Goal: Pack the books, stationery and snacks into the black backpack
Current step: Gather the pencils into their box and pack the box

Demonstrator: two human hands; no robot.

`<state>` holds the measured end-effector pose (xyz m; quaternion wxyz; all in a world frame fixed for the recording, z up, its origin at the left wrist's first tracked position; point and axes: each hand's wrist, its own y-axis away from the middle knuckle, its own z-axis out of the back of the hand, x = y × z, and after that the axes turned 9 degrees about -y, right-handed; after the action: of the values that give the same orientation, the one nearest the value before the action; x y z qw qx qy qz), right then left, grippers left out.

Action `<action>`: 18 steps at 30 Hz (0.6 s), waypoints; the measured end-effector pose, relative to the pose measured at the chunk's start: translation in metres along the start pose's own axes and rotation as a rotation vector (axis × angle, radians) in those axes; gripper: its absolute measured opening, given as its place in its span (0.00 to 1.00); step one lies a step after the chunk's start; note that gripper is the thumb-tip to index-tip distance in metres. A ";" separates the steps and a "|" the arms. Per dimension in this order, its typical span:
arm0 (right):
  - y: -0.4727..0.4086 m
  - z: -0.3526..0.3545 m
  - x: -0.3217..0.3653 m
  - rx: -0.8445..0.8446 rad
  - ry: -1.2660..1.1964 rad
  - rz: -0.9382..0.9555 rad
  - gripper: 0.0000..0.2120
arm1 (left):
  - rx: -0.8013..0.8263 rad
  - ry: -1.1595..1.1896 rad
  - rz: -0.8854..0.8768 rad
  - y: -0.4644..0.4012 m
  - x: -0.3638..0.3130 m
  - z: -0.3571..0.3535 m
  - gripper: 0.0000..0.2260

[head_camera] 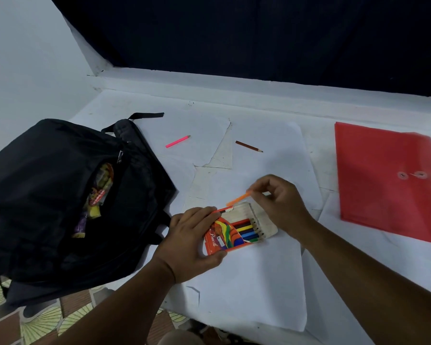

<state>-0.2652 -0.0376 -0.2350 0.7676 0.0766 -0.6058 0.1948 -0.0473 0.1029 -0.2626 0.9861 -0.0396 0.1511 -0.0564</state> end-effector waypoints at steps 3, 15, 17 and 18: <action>0.014 0.013 -0.019 0.051 0.099 0.070 0.07 | -0.001 0.001 -0.006 0.000 0.000 0.000 0.36; 0.024 0.006 -0.034 0.283 0.460 0.349 0.16 | -0.001 -0.012 -0.006 0.000 -0.001 0.000 0.36; 0.024 0.006 -0.034 0.295 0.474 0.352 0.18 | -0.002 -0.015 -0.005 0.000 -0.001 0.000 0.36; 0.024 0.006 -0.034 0.280 0.478 0.360 0.18 | 0.000 -0.018 -0.005 0.000 -0.001 0.000 0.36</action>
<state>-0.2861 -0.0250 -0.2687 0.8234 0.0251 -0.3796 0.4210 -0.0486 0.1030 -0.2625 0.9873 -0.0405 0.1423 -0.0583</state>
